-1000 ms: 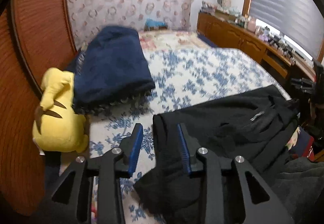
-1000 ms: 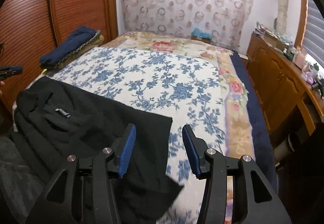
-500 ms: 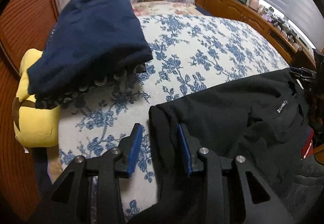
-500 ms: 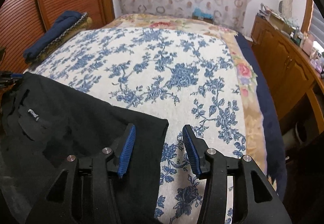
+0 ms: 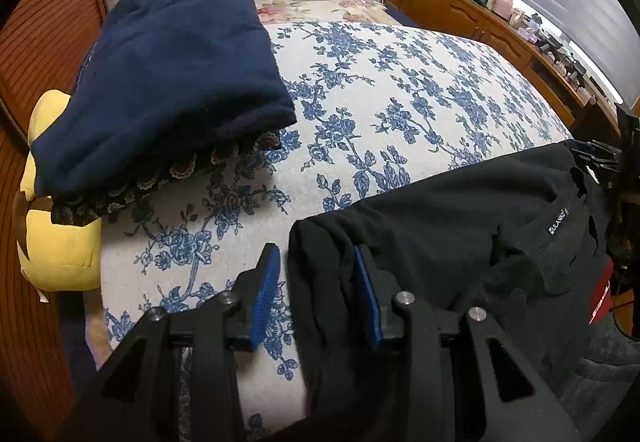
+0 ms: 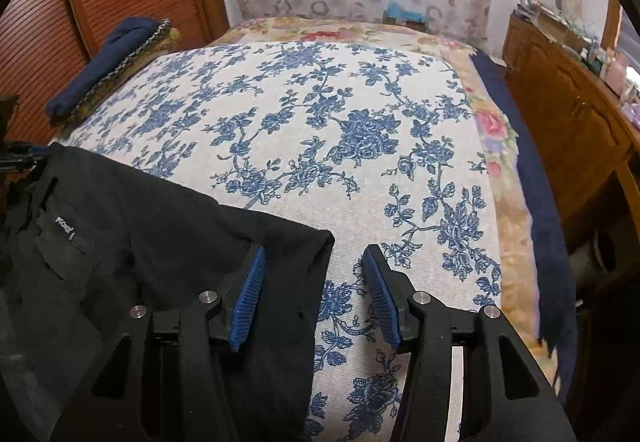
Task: Fold small clothes
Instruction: 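Position both open grippers at the folded edge of the black shirt, then grasp the folded edge with both grippers and lift the shirt off the bed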
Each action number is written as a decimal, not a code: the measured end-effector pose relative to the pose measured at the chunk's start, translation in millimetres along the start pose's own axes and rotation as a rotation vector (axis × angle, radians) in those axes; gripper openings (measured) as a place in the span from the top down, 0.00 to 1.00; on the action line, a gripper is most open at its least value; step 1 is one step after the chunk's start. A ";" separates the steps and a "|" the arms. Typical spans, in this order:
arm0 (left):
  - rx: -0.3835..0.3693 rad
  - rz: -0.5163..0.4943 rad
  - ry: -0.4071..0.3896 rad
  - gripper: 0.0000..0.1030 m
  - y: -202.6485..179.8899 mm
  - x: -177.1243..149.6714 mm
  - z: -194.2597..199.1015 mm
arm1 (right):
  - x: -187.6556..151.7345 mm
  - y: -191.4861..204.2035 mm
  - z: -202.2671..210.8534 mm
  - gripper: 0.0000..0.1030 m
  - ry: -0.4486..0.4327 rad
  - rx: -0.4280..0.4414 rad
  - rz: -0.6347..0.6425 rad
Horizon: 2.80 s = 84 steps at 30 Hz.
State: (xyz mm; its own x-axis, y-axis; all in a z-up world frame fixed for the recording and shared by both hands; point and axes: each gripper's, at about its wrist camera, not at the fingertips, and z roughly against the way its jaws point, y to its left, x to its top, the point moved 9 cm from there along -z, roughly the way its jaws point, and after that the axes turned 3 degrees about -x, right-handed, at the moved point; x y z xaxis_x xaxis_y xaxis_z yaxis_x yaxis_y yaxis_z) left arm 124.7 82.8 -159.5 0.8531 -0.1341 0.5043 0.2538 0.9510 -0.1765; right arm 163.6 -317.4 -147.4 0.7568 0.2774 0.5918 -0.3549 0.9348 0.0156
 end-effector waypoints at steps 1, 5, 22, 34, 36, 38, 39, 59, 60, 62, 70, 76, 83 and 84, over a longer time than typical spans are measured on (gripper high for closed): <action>0.005 -0.011 -0.005 0.65 -1.5 -0.6 -0.1 | 0.5 1.7 0.1 0.52 0.001 0.013 0.002; -0.014 -0.016 -0.021 0.73 -3.7 -2.1 1.5 | 0.1 11.8 0.6 0.68 0.004 0.063 0.031; -0.068 -0.036 -0.466 0.94 -69.4 0.2 156.5 | 40.4 66.1 172.5 0.95 -0.349 0.153 -0.009; -0.133 -0.053 -0.684 0.94 -81.4 34.3 287.7 | 87.2 83.1 306.1 0.95 -0.564 0.175 0.042; -0.140 -0.061 -0.706 0.94 -84.1 41.3 305.3 | 96.2 88.2 328.4 0.95 -0.596 0.170 0.065; -0.139 -0.076 -0.730 0.94 -86.7 48.2 325.0 | 105.2 90.8 348.9 0.95 -0.623 0.164 0.079; -0.129 -0.088 -0.742 0.94 -88.2 50.5 334.5 | 109.4 92.1 359.0 0.95 -0.635 0.168 0.087; -0.026 -0.233 -0.886 0.94 -113.9 120.6 417.9 | 152.4 59.2 430.9 0.95 -0.722 -0.056 0.145; -0.031 -0.237 -0.883 0.94 -114.8 123.2 413.6 | 150.6 55.2 429.8 0.95 -0.720 -0.061 0.139; -0.030 -0.239 -0.871 0.94 -116.9 128.3 403.0 | 148.6 42.8 423.8 0.95 -0.708 -0.078 0.126; 0.016 -0.227 -0.748 0.94 -101.1 179.9 285.2 | 156.9 -14.3 326.6 0.95 -0.584 -0.144 0.098; 0.042 -0.186 -0.612 0.94 -68.8 230.7 141.3 | 173.9 -66.8 188.2 0.95 -0.433 -0.180 0.089; 0.088 -0.194 -0.459 0.94 -67.1 259.1 30.3 | 186.1 -125.5 47.7 0.95 -0.277 -0.171 0.011; 0.095 -0.196 -0.447 0.94 -67.4 261.6 22.1 | 186.7 -128.1 36.4 0.95 -0.264 -0.166 0.004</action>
State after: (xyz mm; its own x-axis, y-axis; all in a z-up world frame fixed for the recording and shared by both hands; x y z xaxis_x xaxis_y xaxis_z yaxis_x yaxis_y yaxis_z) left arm 320.7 -10.2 3.0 0.5087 -0.2004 0.8373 0.3299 0.9437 0.0254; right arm 330.3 -393.4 -9.6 0.5790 0.2339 0.7811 -0.2462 0.9634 -0.1060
